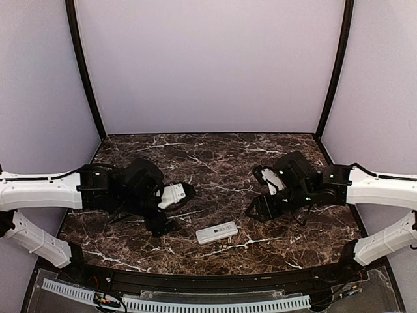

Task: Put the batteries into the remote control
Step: Move the remote control to the center of the board.

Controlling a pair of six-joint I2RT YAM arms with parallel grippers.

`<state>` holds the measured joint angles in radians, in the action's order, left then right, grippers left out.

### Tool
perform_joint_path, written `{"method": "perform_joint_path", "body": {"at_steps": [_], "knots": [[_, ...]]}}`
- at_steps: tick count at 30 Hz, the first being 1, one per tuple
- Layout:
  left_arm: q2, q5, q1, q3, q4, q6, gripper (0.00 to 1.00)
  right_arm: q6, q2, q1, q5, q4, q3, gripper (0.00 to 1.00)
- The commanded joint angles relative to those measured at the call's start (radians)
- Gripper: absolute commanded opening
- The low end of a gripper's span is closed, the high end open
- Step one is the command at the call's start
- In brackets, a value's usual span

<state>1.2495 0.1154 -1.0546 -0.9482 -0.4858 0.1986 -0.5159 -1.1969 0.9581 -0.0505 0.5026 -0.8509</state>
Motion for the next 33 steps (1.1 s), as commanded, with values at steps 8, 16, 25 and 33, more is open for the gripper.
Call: {"method": "perform_joint_path", "body": {"at_steps": [8, 16, 25, 33], "knots": [[0.343, -0.205, -0.022, 0.042, 0.159, 0.266, 0.99, -0.239, -0.161, -0.006, -0.013, -0.131, 0.000, 0.66], [0.384, -0.199, -0.022, 0.040, 0.149, 0.304, 0.99, -0.301, -0.426, -0.005, -0.072, -0.113, -0.111, 0.62], [0.399, -0.262, 0.036, 0.093, 0.230, 0.337, 0.97, -0.285, -0.583, 0.000, -0.204, -0.194, -0.188, 0.48], [0.486, -0.266, 0.060, 0.038, 0.175, 0.329, 0.90, -0.292, -0.653, 0.004, -0.259, -0.203, -0.233, 0.45]]}}
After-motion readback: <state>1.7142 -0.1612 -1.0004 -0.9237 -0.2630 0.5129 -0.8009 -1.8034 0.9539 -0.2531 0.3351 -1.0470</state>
